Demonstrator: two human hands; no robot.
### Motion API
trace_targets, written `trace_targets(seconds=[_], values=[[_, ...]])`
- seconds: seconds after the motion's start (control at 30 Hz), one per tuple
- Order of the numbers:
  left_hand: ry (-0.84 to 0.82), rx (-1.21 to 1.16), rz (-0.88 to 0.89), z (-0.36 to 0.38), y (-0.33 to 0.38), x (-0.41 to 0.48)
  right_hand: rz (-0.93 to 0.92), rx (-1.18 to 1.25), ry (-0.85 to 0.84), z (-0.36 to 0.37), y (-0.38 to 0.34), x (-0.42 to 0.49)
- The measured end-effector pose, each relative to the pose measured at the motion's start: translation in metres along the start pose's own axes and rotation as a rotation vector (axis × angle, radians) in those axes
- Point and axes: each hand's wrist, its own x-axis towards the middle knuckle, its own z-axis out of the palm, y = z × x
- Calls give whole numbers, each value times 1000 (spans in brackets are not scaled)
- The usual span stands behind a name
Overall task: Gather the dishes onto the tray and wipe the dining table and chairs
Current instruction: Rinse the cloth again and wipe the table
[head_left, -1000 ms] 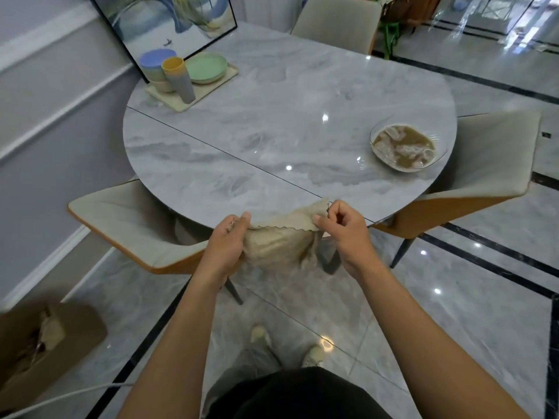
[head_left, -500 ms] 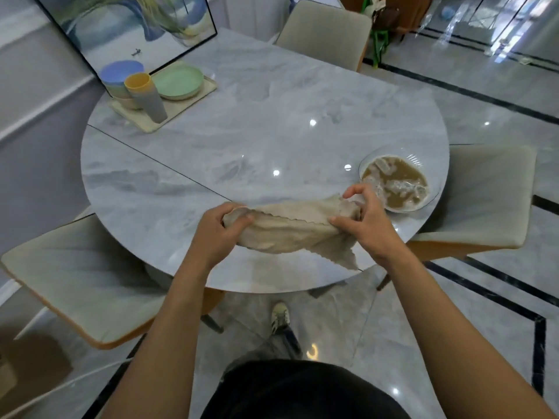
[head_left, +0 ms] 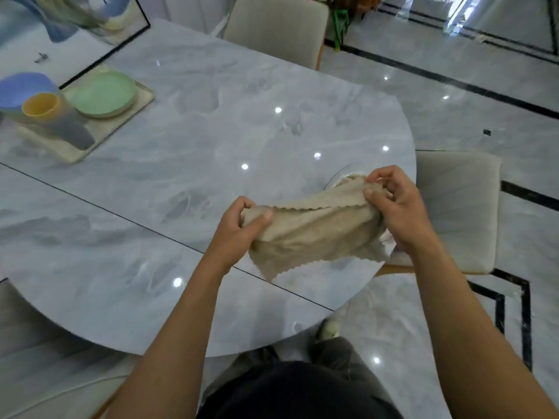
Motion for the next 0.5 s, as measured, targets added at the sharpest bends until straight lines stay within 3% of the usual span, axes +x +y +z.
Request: trace_targets(seconds=[0.17,0.27,0.4,0.5], values=[[-101,-231,-61,59,16,48,-54,-2,212,-39,17,50],[-68,-321,-66,115,33,76,-53,4,241,-61,26,85],[39,-399,-149,190,44,109,-19,-126,90,-80,63,125],[41,-182,-222,226,28,131,19,-343,-154,-83,105,140]])
